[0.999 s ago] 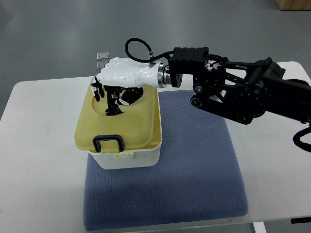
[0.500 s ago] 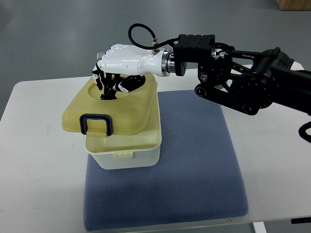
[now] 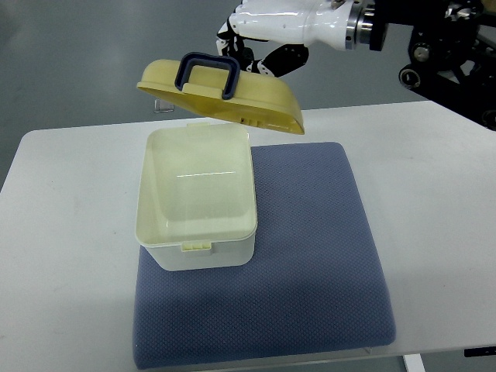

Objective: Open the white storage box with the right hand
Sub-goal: 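Lift the yellow lid upward off the white box with the right hand, then carry the lid beside the box and lower it onto the blue mat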

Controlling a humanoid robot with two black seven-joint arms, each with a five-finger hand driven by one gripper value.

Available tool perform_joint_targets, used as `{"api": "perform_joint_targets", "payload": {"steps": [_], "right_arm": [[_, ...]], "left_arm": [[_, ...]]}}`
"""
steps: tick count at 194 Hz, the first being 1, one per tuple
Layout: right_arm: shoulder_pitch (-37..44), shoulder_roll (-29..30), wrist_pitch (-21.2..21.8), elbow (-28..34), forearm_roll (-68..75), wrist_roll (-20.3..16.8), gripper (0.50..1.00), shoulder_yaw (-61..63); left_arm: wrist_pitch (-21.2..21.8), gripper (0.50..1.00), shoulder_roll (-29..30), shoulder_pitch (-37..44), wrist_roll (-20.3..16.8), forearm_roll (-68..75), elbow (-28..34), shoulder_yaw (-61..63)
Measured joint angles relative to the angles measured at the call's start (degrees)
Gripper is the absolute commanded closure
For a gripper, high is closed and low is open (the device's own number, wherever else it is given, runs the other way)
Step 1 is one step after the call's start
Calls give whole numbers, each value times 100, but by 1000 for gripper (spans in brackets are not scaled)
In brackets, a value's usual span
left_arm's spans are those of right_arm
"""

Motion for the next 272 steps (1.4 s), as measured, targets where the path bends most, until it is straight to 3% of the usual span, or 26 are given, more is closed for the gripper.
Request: {"api": "perform_joint_targets", "payload": {"steps": [49,92,156,272], "right_arm": [[-95,-935,0,16,3,369,1000,-29],[-542,-1332,-1,-45,-47,441,1000,-154],[-1137,-1399,-255,-418,-105,613,1000,-463],[-1722,-1292,-776,-444,-116,633,1000,-841]], "left_arm": [[0,500,0,-7,0,0,-9,20],[0,500,0,-9,0,0,-10,30],[-2,500,0,-9,0,0,-10,30],[-8,500,0,-9,0,0,-12,36]]}}
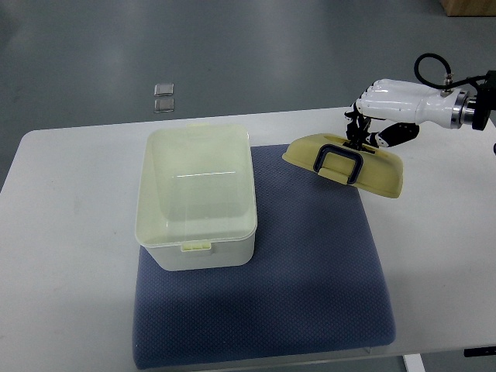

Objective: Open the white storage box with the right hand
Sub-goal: 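Carry the lid beside the box and lower it onto the blue mat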

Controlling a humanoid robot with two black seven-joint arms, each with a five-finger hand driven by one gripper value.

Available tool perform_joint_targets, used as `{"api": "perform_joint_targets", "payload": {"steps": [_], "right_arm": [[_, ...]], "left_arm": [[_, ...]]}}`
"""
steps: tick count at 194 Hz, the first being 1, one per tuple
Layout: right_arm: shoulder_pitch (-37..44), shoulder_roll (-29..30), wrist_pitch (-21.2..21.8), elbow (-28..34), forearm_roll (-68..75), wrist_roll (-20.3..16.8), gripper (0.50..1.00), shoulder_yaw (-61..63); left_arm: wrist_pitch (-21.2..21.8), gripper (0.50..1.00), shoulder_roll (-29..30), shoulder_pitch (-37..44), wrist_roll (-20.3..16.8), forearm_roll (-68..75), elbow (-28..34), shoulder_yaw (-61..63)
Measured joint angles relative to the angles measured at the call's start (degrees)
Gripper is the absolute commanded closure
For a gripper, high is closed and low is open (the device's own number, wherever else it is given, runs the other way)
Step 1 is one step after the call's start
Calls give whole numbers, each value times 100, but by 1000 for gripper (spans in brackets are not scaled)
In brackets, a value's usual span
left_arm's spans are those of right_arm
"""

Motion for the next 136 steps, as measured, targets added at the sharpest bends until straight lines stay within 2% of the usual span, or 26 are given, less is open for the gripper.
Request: {"api": "perform_joint_targets", "payload": {"steps": [53,136], "right_arm": [[-61,38,-287,10,7,6,1000,-376],[-277,359,-313,124,45,15,1000,-384]], "left_arm": [[-2,500,0,0,0,0,11,16],[-3,500,0,-1,0,0,9,21]]}}
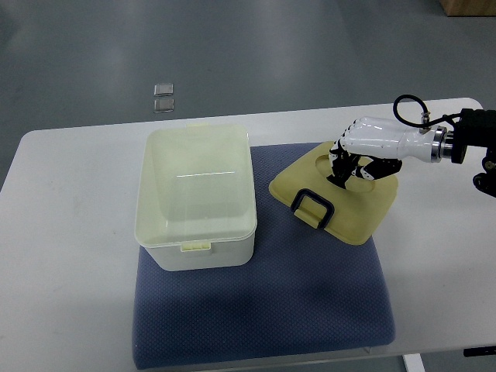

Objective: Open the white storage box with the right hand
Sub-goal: 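Carry the lid beside the box and lower it onto the blue mat, then open the right hand fingers to release the lid on the mat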

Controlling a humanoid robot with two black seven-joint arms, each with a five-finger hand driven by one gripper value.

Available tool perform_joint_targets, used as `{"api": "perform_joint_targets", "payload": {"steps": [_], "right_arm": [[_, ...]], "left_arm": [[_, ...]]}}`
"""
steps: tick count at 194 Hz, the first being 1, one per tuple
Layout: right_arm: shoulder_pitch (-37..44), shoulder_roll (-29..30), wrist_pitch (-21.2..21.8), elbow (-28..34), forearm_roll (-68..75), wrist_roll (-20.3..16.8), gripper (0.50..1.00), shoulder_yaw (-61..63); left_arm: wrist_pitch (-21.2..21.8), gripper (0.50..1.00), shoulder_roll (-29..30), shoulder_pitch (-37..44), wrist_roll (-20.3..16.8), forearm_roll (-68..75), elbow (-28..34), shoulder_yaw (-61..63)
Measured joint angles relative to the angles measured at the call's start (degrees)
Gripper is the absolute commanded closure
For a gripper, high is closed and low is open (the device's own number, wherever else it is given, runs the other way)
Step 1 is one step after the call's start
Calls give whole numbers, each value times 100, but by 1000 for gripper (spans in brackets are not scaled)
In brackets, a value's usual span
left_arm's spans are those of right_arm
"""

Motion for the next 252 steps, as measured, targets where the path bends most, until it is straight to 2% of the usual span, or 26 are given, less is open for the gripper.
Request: {"api": "perform_joint_targets", "payload": {"steps": [44,45,46,47,49,50,51,52,53,54,55,56,57,58,59,60,61,64,73,122,207,252], "right_arm": [[-288,178,0,35,9,0,1000,5],[-292,180,0,36,9,0,961,5],[-296,182,0,36,9,0,961,5],[-300,184,0,36,9,0,910,5],[-307,189,0,36,9,0,910,5],[-310,191,0,36,9,0,861,5],[-313,192,0,36,9,0,861,5],[-315,194,0,36,9,0,814,5],[-318,196,0,36,9,0,814,5],[-321,197,0,36,9,0,765,5],[-323,199,0,36,9,0,765,5],[-325,200,0,36,10,0,720,5],[-327,202,0,36,10,0,720,5],[-329,203,0,36,11,0,681,5],[-330,204,0,36,12,0,681,5],[-331,205,0,36,13,0,654,5],[-333,206,0,37,15,0,654,5],[-336,208,0,38,18,0,609,7],[-338,212,0,42,32,5,572,11],[-269,149,31,190,66,11,568,69],[-42,-145,215,1288,763,-6,568,144],[-96,-129,236,1533,808,-7,568,93]], "left_arm": [[0,500,0,0,0,0,12,-16],[0,500,0,0,0,0,12,-17],[0,500,0,0,0,0,12,-17],[0,500,0,0,0,0,12,-17],[0,500,0,0,0,0,12,-18],[0,500,0,0,0,0,12,-18],[0,500,0,0,0,0,12,-18],[0,500,0,0,0,0,12,-18],[0,500,0,0,0,0,12,-19],[0,500,0,0,0,0,12,-19],[0,500,0,0,0,0,12,-19],[0,500,0,0,0,0,13,-19],[0,500,0,0,0,0,13,-19],[0,500,0,0,0,0,13,-19],[0,500,0,0,0,0,13,-20],[0,500,0,0,0,0,13,-20],[0,500,0,0,0,0,13,-20],[0,500,0,0,0,0,13,-20],[0,500,0,1,0,0,14,-20],[0,500,0,1,0,0,19,-13],[0,500,0,0,0,0,20,-12],[0,500,0,0,0,0,20,-11]]}}
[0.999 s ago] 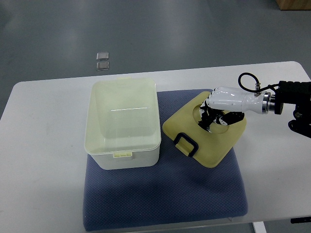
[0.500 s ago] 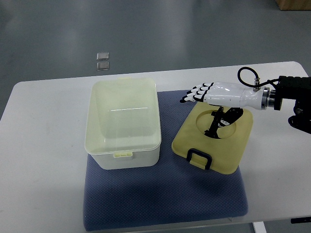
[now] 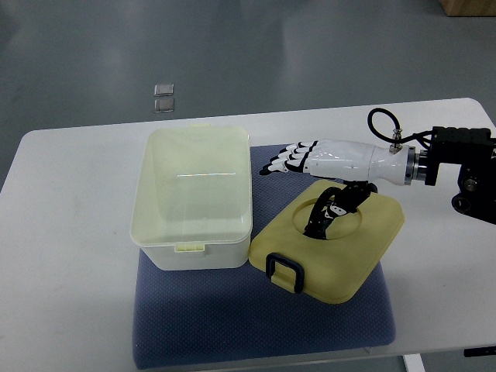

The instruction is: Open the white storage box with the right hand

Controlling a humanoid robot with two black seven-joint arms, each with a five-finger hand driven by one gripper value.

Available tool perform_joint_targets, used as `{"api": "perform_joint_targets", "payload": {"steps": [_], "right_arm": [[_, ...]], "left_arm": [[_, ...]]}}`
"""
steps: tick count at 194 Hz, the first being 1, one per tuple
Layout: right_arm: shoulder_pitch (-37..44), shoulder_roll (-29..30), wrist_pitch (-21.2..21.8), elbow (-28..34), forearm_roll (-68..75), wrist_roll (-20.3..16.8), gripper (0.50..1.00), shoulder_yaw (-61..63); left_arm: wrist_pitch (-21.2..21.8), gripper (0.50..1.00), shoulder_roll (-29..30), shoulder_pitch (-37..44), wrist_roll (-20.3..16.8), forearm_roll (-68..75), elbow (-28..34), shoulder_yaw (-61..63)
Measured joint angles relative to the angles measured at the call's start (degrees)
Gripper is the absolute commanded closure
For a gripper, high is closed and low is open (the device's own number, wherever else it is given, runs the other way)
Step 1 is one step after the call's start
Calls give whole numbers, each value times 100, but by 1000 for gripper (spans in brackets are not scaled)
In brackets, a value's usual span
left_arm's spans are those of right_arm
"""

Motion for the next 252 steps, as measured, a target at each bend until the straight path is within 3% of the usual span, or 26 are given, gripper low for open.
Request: {"api": "perform_joint_targets", "payload": {"steps": [24,74,124,167,213,252], "right_arm": [[-14,15,226,26,-1,-6,568,-122],[32,-2,1405,41,-40,-9,568,-207],[309,-32,1893,32,-13,5,568,-146],[536,-98,1974,-197,319,-18,568,547],[429,247,1912,-1245,2890,-232,568,1793],[65,921,1655,-2138,6411,-1086,568,2679]], "left_arm": [[2,500,0,0,0,0,0,0],[4,500,0,0,0,0,0,0],[0,500,0,0,0,0,0,0],[0,500,0,0,0,0,0,-2],[0,500,0,0,0,0,0,-29],[0,500,0,0,0,0,-2,-35]]}}
